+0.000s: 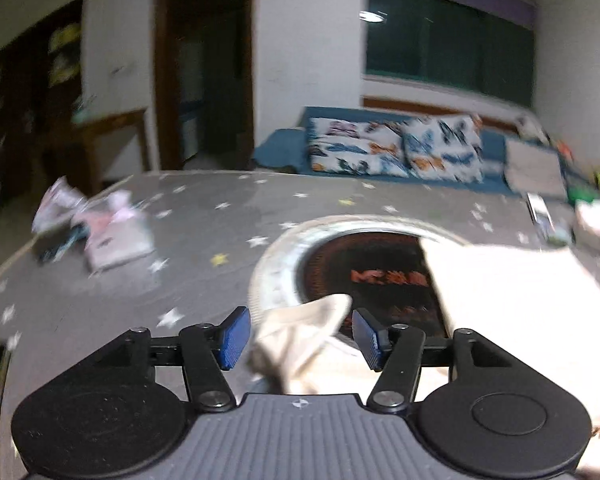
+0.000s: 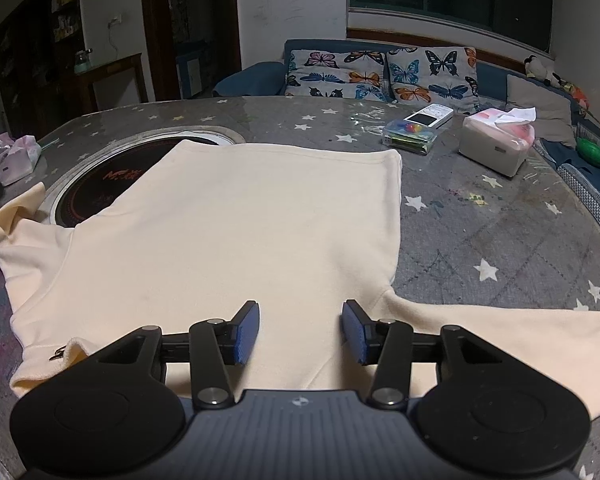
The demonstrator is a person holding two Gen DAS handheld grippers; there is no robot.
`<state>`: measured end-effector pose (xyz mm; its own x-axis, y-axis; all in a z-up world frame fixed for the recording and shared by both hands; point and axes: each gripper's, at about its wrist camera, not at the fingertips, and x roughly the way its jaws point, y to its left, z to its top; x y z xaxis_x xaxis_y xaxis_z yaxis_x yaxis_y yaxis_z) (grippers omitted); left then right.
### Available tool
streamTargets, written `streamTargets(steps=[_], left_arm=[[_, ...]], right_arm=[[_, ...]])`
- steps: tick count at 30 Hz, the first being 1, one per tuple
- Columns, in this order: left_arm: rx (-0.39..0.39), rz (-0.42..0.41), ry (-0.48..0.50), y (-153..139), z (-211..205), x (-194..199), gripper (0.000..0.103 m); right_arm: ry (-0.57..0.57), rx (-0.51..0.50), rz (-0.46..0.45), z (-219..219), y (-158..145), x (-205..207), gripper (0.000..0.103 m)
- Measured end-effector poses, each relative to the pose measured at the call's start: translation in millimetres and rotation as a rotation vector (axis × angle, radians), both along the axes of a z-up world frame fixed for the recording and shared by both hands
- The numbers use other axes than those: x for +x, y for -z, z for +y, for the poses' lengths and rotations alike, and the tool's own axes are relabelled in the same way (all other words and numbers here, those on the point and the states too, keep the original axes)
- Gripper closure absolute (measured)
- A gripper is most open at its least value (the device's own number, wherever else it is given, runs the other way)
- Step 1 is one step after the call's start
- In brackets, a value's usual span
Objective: Fold clothes
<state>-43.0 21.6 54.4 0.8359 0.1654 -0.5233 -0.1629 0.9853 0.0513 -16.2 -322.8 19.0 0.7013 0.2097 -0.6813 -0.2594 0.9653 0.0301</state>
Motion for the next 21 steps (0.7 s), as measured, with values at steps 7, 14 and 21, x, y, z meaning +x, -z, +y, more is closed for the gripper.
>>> streamTargets(steps=[7,14,21], left_arm=[[0.168,0.086,-0.010,32,-18,39,0.061],[-0.056,0.002,-0.193,16,53,8,0.093],[-0.100,0.070,-0.382,30,106,-18,0.090]], right_arm=[[0.005,0.010,-0.001,-1,-1,0,0.056],[0.003,0.006,0.000,-1,0,1,0.056],[-0.003,0.000,0.001,0,0,1,0.055]])
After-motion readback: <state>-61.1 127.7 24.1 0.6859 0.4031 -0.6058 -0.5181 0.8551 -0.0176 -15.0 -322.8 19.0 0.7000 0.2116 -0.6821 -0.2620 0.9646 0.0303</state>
